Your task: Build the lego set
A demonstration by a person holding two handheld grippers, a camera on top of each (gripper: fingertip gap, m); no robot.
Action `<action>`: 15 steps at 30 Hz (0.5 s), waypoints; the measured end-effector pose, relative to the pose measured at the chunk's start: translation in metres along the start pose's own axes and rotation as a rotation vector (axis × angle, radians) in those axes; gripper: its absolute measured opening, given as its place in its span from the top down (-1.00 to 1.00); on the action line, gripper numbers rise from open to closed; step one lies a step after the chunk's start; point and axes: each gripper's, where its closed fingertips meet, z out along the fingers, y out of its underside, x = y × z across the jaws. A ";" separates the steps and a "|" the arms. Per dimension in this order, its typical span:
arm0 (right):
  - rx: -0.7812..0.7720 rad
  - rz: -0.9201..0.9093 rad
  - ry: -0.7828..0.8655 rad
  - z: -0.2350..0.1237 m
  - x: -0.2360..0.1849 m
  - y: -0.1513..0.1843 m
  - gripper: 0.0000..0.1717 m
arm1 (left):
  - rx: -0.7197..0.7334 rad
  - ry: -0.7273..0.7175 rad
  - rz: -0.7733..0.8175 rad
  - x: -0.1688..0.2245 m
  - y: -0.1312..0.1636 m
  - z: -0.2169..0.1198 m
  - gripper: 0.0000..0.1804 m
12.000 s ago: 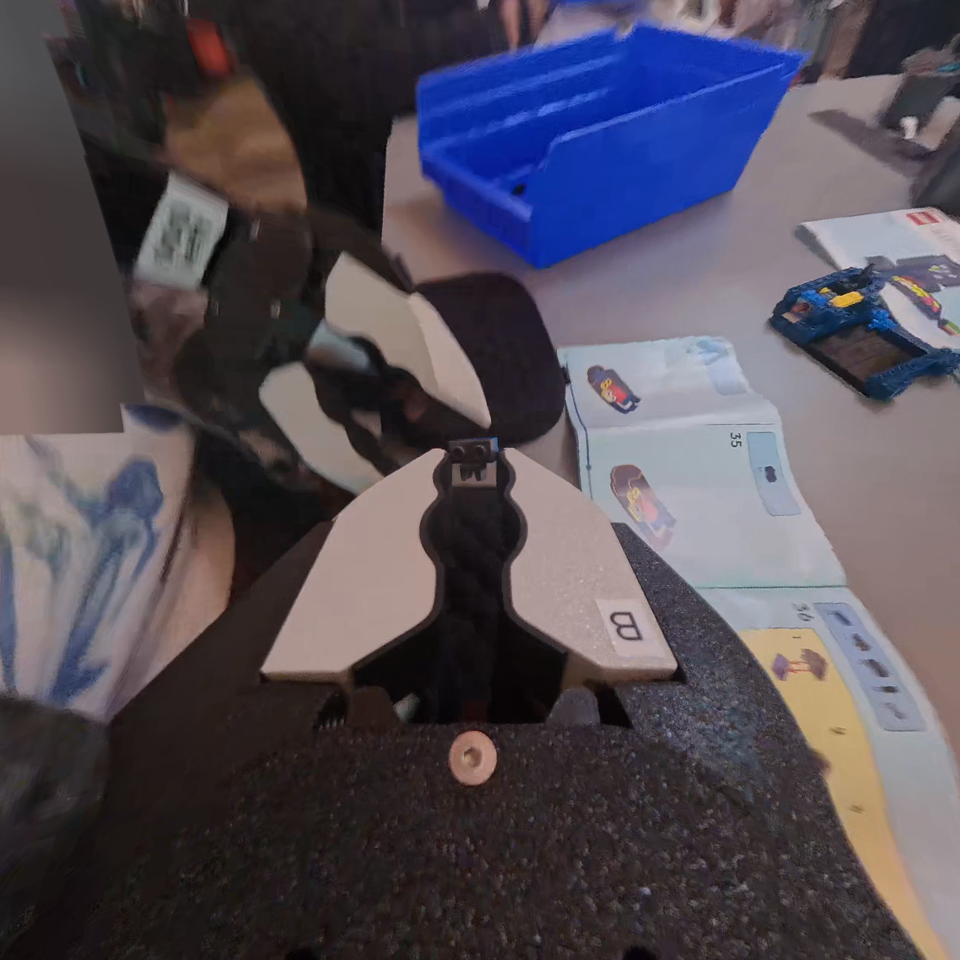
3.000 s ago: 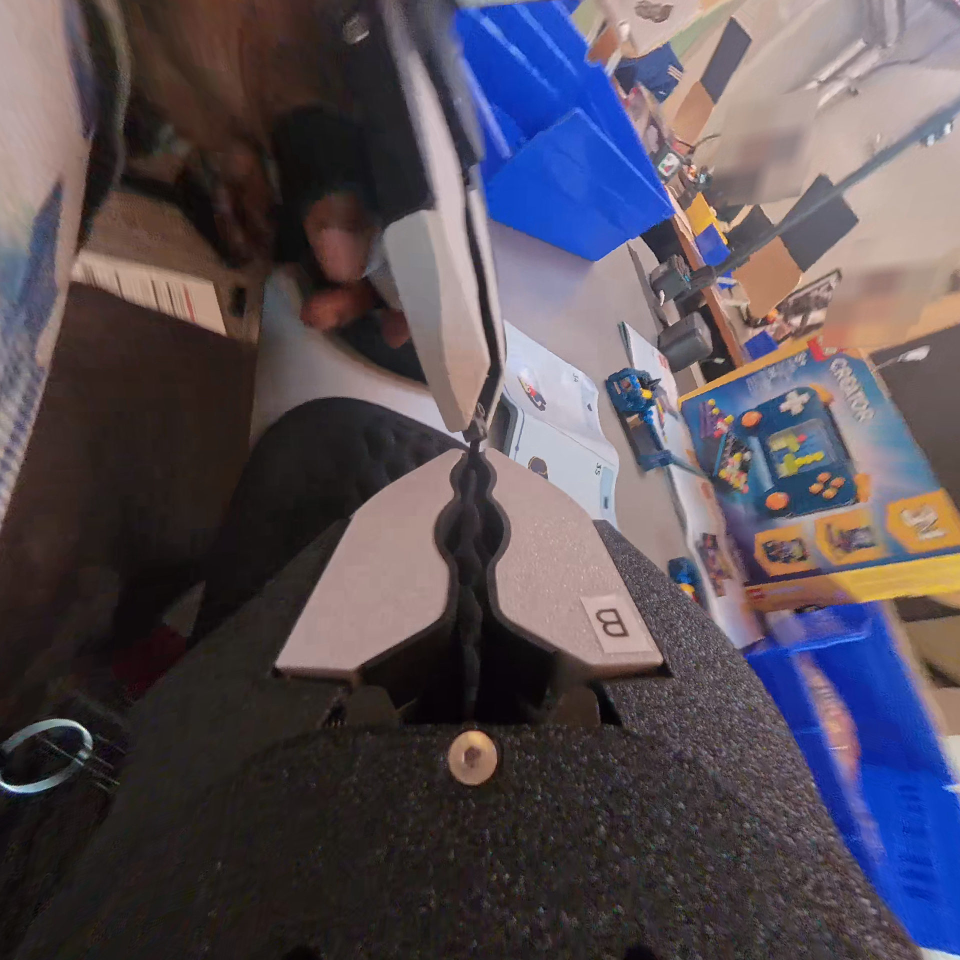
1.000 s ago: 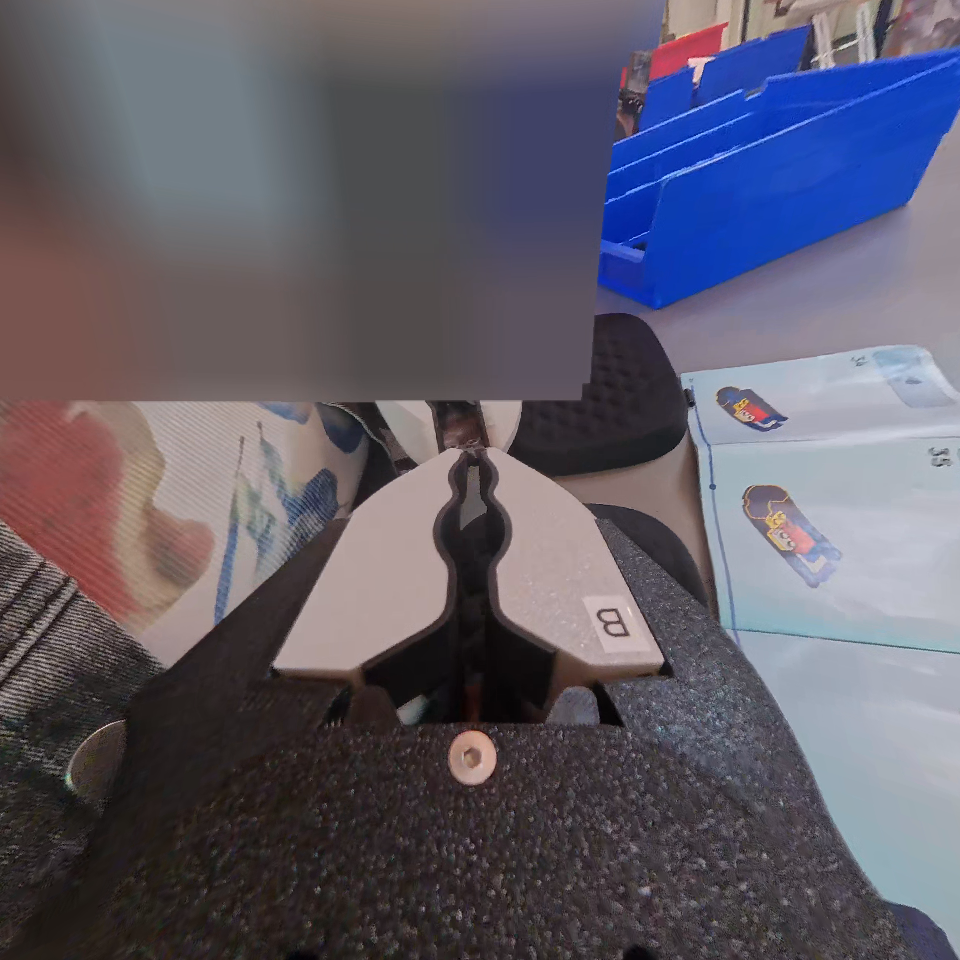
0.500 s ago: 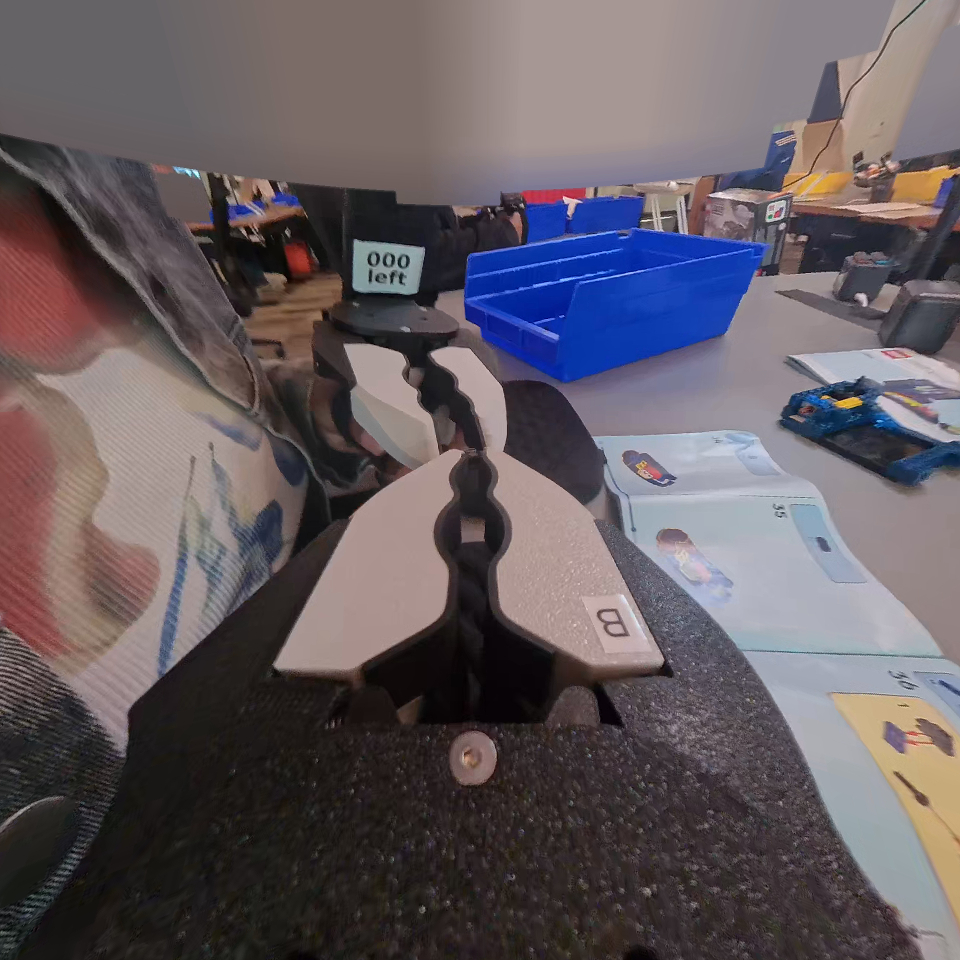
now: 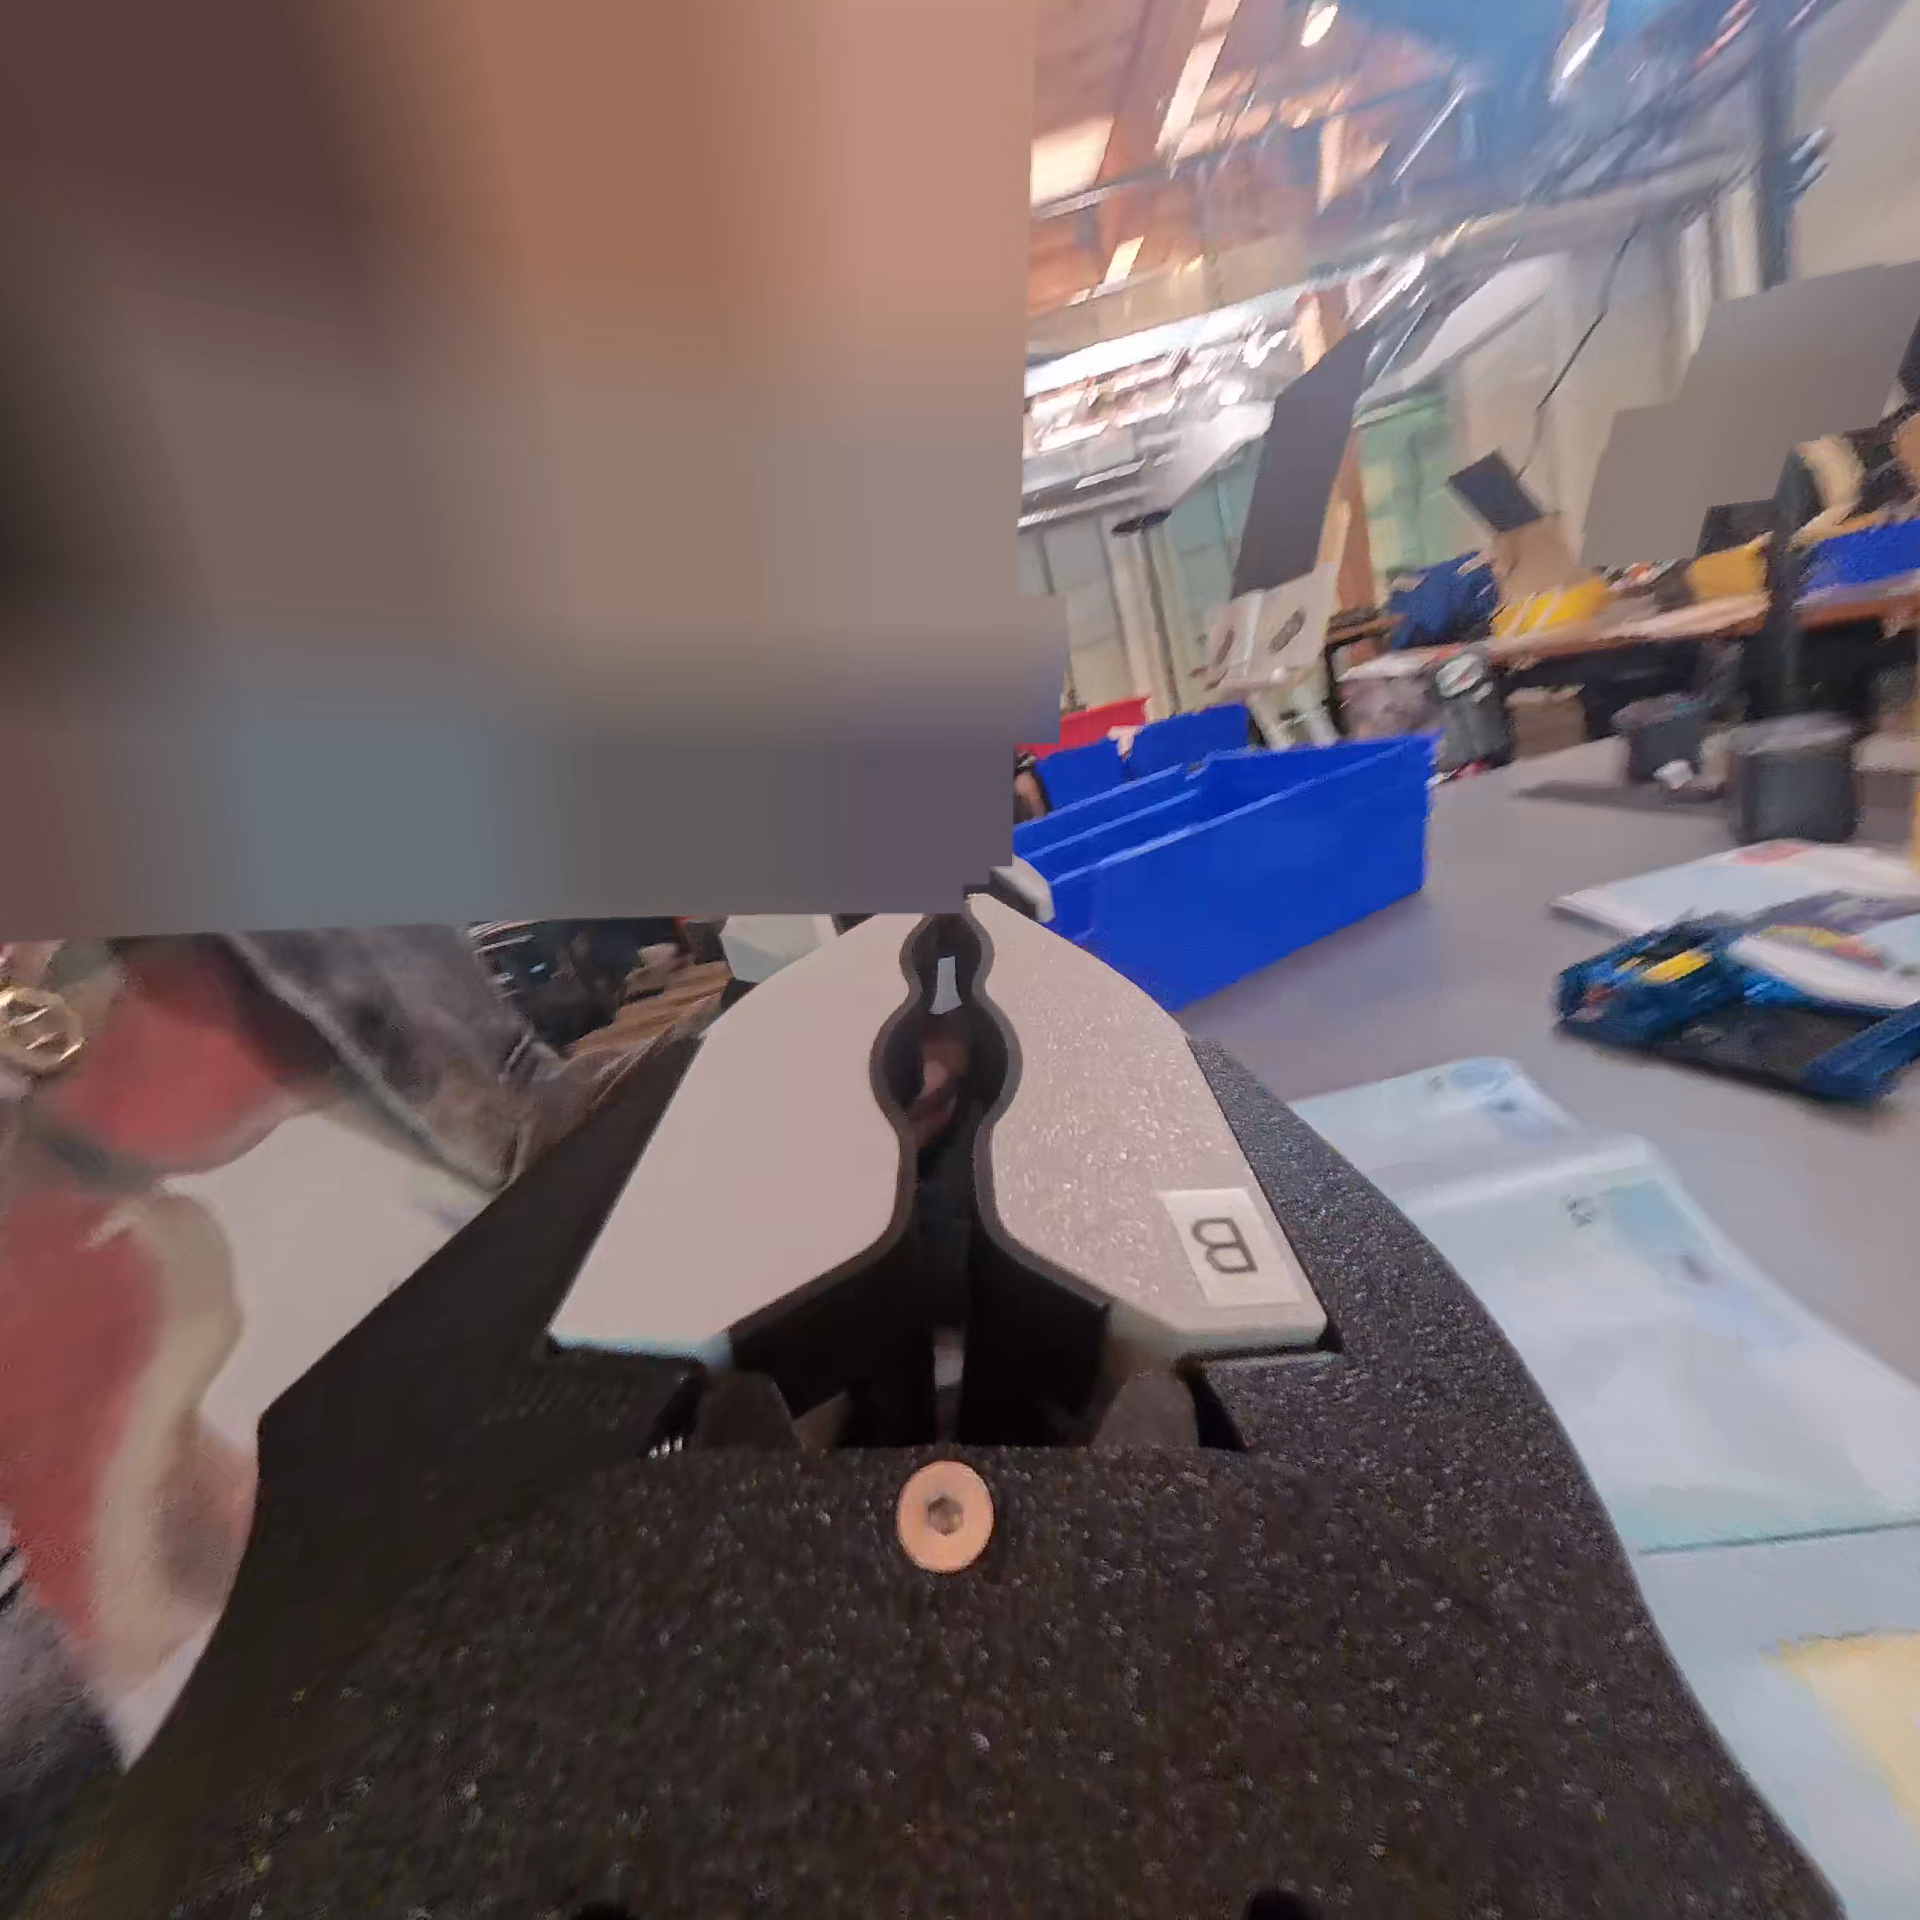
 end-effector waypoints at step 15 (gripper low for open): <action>0.087 -0.201 0.215 -0.007 0.162 -0.093 0.97 | 0.207 -0.314 0.072 -0.193 -0.059 0.066 -0.03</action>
